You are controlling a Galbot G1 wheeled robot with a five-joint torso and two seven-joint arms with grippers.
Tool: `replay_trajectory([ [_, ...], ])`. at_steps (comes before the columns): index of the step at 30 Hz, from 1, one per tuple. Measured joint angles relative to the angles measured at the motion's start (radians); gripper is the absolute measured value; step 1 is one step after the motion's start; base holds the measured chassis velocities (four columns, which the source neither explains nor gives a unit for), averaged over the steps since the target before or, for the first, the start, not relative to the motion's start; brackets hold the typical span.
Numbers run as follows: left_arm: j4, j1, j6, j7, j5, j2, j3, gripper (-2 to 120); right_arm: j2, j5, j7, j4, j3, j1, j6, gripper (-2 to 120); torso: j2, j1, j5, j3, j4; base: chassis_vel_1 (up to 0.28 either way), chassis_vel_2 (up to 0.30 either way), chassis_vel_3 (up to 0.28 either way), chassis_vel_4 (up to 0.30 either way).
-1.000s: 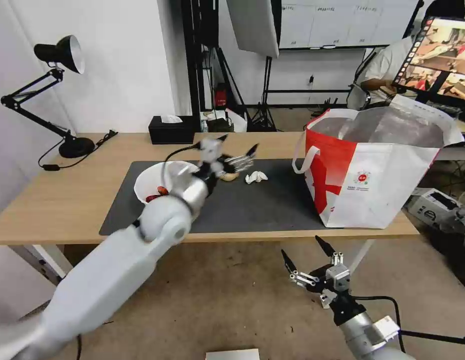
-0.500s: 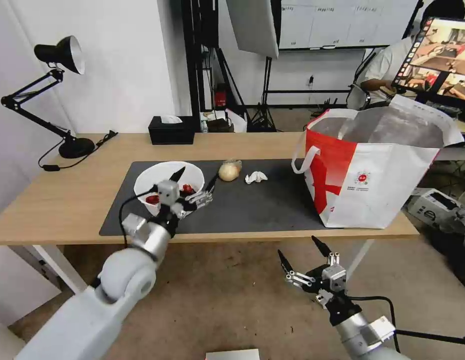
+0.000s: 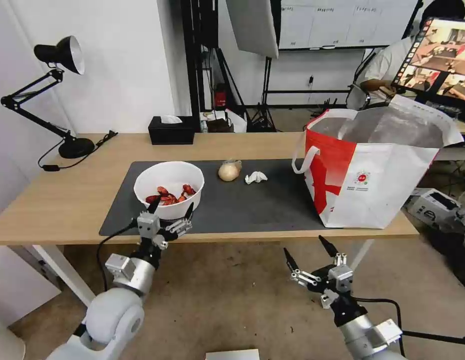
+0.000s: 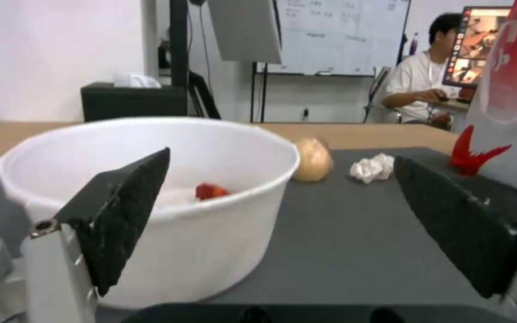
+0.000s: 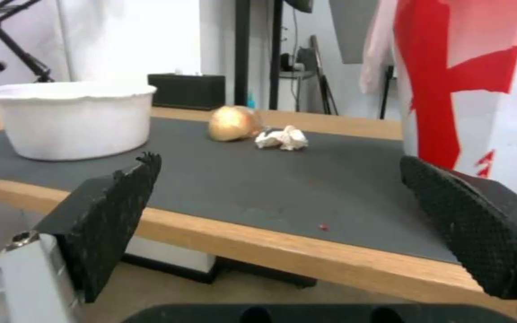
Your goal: Pick up the trash from the table and place it into the takeout bag.
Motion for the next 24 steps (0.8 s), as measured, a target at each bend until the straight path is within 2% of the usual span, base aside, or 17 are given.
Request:
replay_trajectory([
  [12, 0.005, 0.123, -0.003, -0.002, 0.045, -0.056, -0.06, 100, 0.007, -0.004, 0.036, -0.011, -0.008, 0.004, 0.0, 100, 0.0, 0.0, 0.0, 0.0, 0.0002, 0.0, 0.0, 0.0, 0.0],
  [24, 0.006, 0.163, -0.002, 0.001, 0.056, -0.081, -0.081, 100, 0.005, -0.01, 0.039, -0.015, -0.008, 0.001, -0.002, 100, 0.0, 0.0, 0.0, 0.0, 0.0001, 0.0, 0.0, 0.0, 0.0],
])
